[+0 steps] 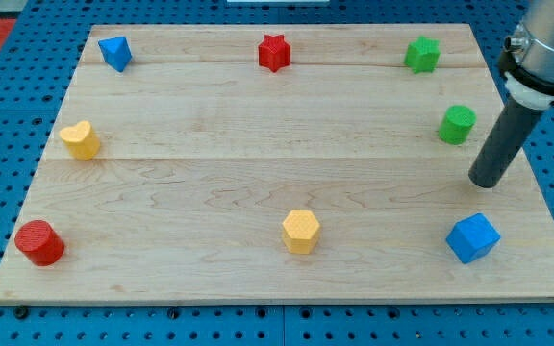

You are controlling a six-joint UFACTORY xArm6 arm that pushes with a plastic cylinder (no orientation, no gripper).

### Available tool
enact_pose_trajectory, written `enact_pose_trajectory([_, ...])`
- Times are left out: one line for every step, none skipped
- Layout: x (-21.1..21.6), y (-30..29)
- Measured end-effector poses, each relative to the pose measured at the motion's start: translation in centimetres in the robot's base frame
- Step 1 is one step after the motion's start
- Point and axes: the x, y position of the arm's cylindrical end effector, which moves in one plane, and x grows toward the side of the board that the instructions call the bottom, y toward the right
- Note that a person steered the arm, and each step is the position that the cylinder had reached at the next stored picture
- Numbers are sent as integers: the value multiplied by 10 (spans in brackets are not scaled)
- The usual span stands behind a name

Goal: Slide the green circle towards up

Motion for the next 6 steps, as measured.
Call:
enact_pose_trajectory([-3,7])
enact_pose_trajectory([-3,11])
enact_pose_trajectory([-3,10])
enact_pose_trajectory([-4,10])
enact_pose_trajectory([-26,10])
enact_pose_trajectory([-36,10])
